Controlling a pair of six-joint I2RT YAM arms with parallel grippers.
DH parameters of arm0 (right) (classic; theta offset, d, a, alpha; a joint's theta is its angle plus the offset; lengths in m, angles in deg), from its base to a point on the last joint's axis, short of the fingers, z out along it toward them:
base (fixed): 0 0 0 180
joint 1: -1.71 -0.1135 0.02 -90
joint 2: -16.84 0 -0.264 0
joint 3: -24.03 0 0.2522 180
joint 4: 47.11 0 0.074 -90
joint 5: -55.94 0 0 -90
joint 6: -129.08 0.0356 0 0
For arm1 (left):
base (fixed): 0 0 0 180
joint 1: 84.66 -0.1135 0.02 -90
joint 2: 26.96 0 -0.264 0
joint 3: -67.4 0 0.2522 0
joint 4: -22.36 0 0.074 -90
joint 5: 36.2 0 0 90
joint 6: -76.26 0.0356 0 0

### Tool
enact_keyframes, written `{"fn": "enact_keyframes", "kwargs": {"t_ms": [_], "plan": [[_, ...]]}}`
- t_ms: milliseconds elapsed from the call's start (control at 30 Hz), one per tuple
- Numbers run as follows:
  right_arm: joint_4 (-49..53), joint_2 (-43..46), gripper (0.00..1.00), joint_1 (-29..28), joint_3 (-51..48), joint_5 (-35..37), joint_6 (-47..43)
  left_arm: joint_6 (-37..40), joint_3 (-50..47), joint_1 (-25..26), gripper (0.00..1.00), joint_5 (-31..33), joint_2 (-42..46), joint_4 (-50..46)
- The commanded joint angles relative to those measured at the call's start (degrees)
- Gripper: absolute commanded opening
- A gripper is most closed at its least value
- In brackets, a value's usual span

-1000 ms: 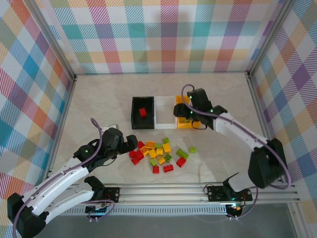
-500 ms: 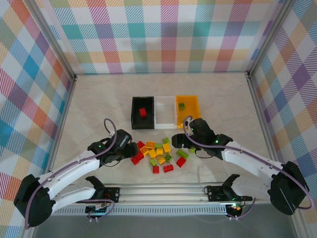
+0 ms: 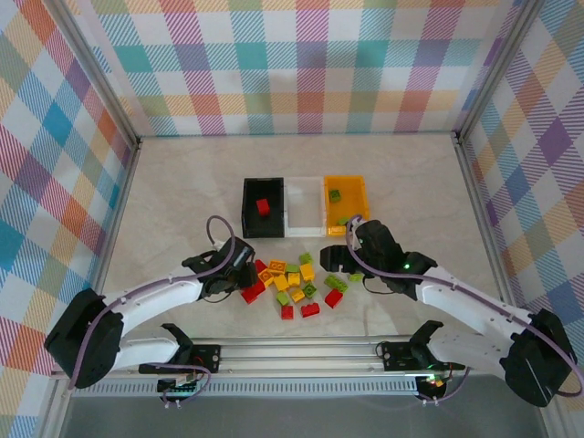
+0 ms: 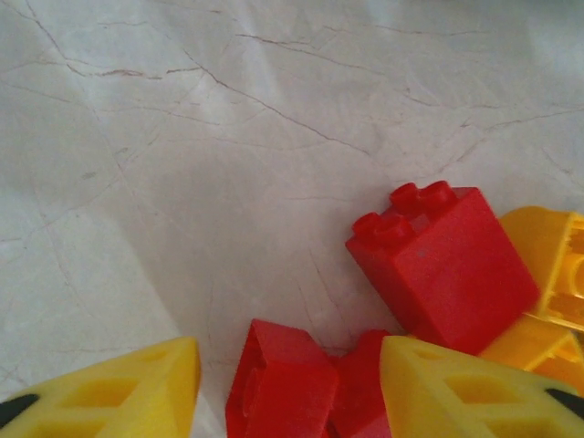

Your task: Sort the legos into containers by color

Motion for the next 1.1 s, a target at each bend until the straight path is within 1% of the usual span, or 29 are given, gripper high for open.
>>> {"fn": "enact_keyframes", "kwargs": {"t_ms": [0, 100, 300, 500, 600, 700, 800, 900, 1000, 1067], "plan": [[0.3, 1.9, 0.79, -0.2, -1.0, 1.4, 0.2, 0.0, -1.3, -0.4, 0.47, 2.5, -0.8, 0.6], [0.7, 2.3, 0.79, -0.3, -1.3, 1.8, 0.2, -1.0, -1.9, -0.4, 0.46, 4.2, -0.3, -0.9], [0.8, 3.0, 0.79, -0.3, -1.8, 2.5, 0.5, -2.0, -3.7, -0.4, 0.38, 3.7, 0.1, -0.9], [1.4, 4.0, 0.79, -0.3, -1.7, 3.0, 0.7, -2.4, -3.5, -0.4, 0.21, 3.8, 1.9, -2.0], [1.7, 4.4, 0.79, -0.3, -1.9, 3.2, 0.9, -2.7, -1.9, -0.4, 0.16, 3.3, 3.8, -4.1], [1.3, 4.7, 0.79, -0.3, -2.2, 3.1, 1.3, -1.7, 3.8, -0.5, 0.14, 3.6, 5.3, -7.3], [0.9, 4.6, 0.79, -0.3, -2.4, 3.3, 1.8, 0.4, 12.3, -0.7, 0.13, 5.2, 3.3, -9.3], [1.1, 4.5, 0.79, -0.3, -2.8, 3.6, 1.9, 3.4, 21.4, -2.2, 0.13, 7.2, -2.6, -10.3], [1.4, 4.5, 0.79, -0.3, -3.0, 4.0, 2.0, 6.3, 29.3, -5.4, 0.13, 8.9, -10.8, -10.2], [1.8, 4.4, 0.79, -0.3, -2.9, 4.4, 2.1, 7.4, 34.0, -7.5, 0.13, 8.5, -16.2, -9.7]]}}
